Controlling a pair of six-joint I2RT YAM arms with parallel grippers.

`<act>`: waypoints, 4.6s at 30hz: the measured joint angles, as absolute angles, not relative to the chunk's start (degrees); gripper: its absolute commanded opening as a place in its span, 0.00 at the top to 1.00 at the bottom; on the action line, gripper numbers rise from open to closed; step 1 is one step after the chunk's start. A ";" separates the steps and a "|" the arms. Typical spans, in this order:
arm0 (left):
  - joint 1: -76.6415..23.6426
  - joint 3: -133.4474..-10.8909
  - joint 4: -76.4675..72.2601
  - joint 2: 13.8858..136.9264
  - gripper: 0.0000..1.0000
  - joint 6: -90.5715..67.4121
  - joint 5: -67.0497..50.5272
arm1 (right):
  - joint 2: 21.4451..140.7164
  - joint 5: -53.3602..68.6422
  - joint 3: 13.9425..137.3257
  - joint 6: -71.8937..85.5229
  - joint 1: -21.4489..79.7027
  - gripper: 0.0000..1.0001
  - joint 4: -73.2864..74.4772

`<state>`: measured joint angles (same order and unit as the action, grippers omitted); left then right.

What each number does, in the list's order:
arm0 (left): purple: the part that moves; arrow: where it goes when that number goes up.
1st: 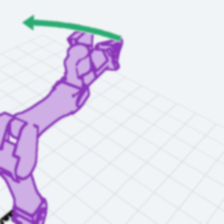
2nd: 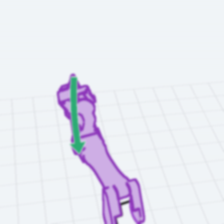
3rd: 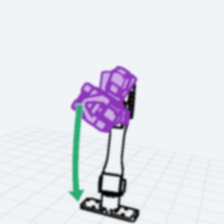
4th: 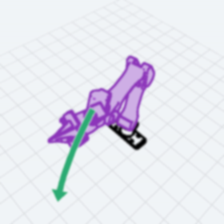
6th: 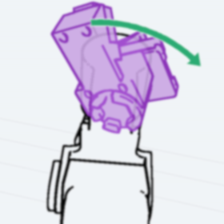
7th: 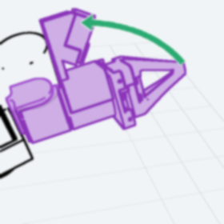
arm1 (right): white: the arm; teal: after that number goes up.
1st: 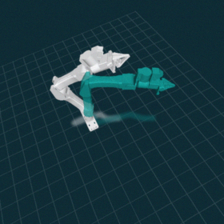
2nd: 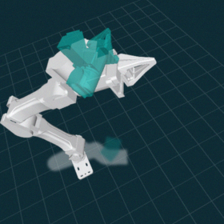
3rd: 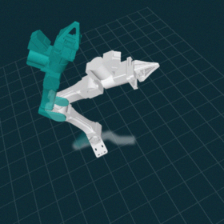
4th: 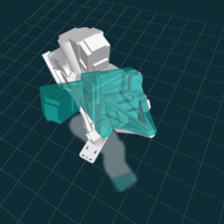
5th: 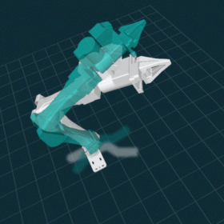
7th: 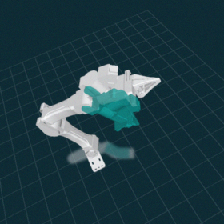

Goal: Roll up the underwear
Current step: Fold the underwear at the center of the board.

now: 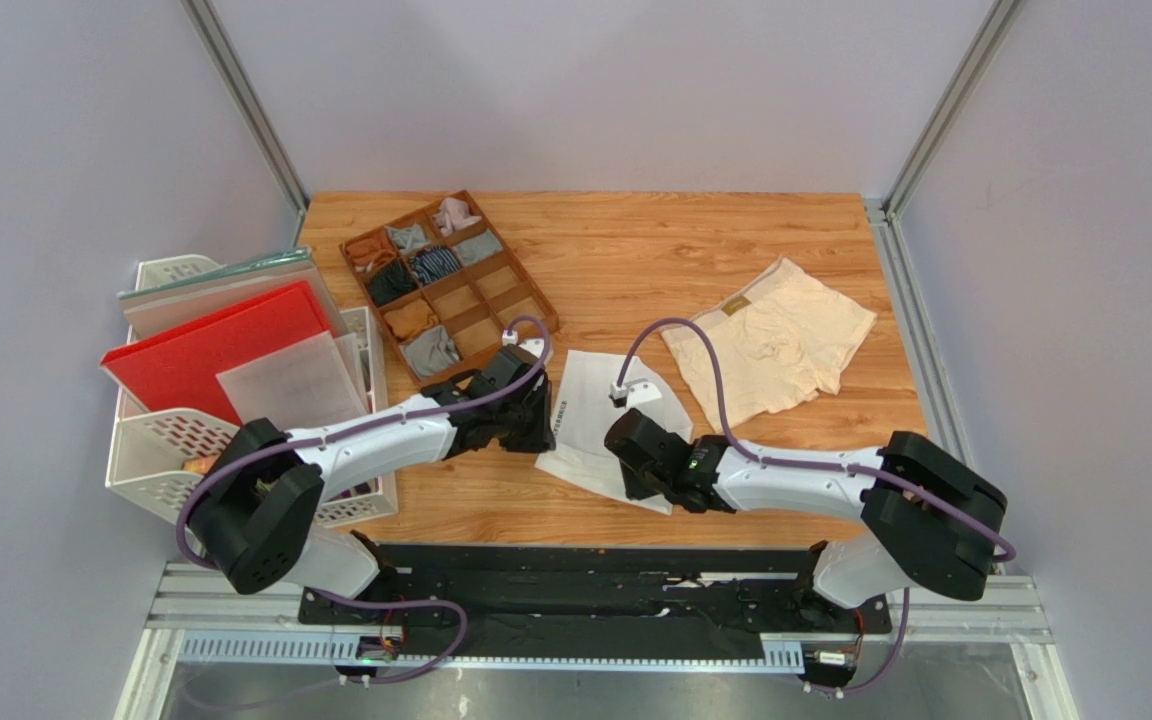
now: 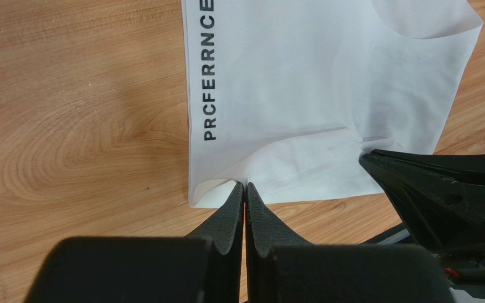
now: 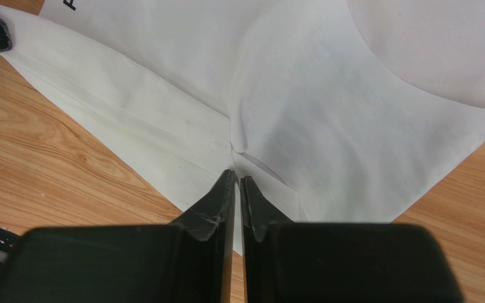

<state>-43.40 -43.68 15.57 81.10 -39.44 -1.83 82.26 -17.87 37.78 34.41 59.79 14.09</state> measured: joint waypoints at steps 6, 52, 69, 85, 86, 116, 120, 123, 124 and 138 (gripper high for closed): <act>-43.40 -43.68 15.59 81.10 1.00 -39.46 -1.83 | 82.30 -17.61 37.78 34.44 59.79 1.00 13.98; -40.36 -49.74 15.59 85.56 1.00 -38.24 -3.09 | 79.77 -20.10 37.56 32.05 60.40 0.54 9.72; -38.87 -51.99 15.59 87.61 1.00 -36.93 -4.34 | 80.99 -20.86 37.56 31.18 57.23 0.59 10.37; -38.85 -51.99 15.59 87.61 1.00 -36.93 -4.51 | 82.17 -17.39 36.36 30.96 56.05 0.63 8.23; -38.85 -51.99 15.59 87.61 1.00 -36.93 -4.51 | 82.32 -17.26 36.36 31.00 56.05 0.64 8.16; -38.70 -51.96 15.62 87.59 1.00 -36.93 -4.64 | 80.18 -19.88 36.40 31.20 56.01 1.00 10.72; -38.24 -51.96 15.62 87.59 1.00 -36.91 -4.64 | 79.88 -20.58 36.40 31.14 55.55 1.00 10.68; -38.09 -51.99 15.59 87.59 1.00 -36.91 -4.64 | 79.59 -21.15 36.40 30.87 55.29 1.00 10.59; -38.04 -51.99 15.59 87.61 1.00 -36.91 -4.67 | 79.59 -21.39 36.40 30.70 55.20 1.00 10.48; -36.64 -56.86 15.55 92.20 1.00 -35.81 -5.91 | 80.68 -22.96 38.00 28.73 51.75 1.00 8.32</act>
